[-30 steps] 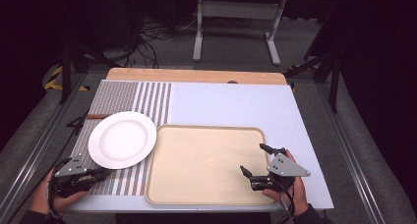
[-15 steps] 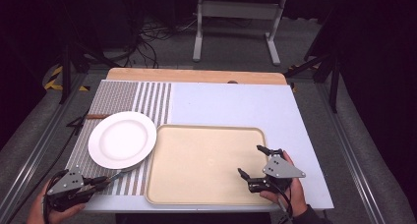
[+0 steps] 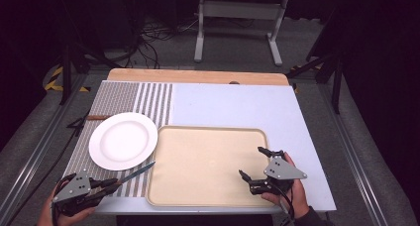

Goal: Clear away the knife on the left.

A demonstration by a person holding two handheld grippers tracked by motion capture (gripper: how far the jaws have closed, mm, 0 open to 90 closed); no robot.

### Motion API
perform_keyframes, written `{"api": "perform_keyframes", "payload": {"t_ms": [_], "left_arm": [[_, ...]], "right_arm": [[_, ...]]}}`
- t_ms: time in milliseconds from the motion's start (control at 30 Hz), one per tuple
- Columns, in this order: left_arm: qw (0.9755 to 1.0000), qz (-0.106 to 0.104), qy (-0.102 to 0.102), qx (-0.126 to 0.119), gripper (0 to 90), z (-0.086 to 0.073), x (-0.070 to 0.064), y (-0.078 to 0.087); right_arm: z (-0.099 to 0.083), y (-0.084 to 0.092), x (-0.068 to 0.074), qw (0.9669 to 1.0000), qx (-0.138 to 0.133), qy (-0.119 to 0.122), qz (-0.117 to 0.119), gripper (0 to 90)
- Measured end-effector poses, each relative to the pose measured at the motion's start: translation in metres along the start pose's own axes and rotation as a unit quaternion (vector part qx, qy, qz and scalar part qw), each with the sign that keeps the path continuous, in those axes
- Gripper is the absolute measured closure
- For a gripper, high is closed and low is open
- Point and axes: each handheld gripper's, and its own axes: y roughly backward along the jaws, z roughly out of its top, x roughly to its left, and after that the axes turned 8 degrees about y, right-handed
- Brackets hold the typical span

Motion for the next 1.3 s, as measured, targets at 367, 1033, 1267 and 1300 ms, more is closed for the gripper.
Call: {"api": "perform_keyframes", "payload": {"t_ms": [367, 1033, 1267, 1300], "left_arm": [[0.9996, 0.006, -0.018, -0.021, 77.4, 0.047, -0.012, -0.037], [0.9997, 0.000, -0.022, 0.005, 77.3, 0.087, -0.030, -0.098], [0.9993, 0.008, -0.026, 0.024, 77.3, 0.087, -0.045, -0.114], [0.9993, 0.009, -0.027, 0.026, 77.3, 0.086, -0.046, -0.116]], "right_arm": [[0.000, 0.000, 0.000, 1.0000, -0.001, -0.001, -0.001, 9.3], [-0.001, 0.000, 0.000, 1.0000, 0.005, -0.001, -0.002, 9.3], [-0.002, -0.002, 0.001, 0.9999, 0.011, 0.003, 0.001, 9.3], [-0.002, -0.002, 0.002, 0.9999, 0.012, 0.003, 0.001, 9.3]]}}
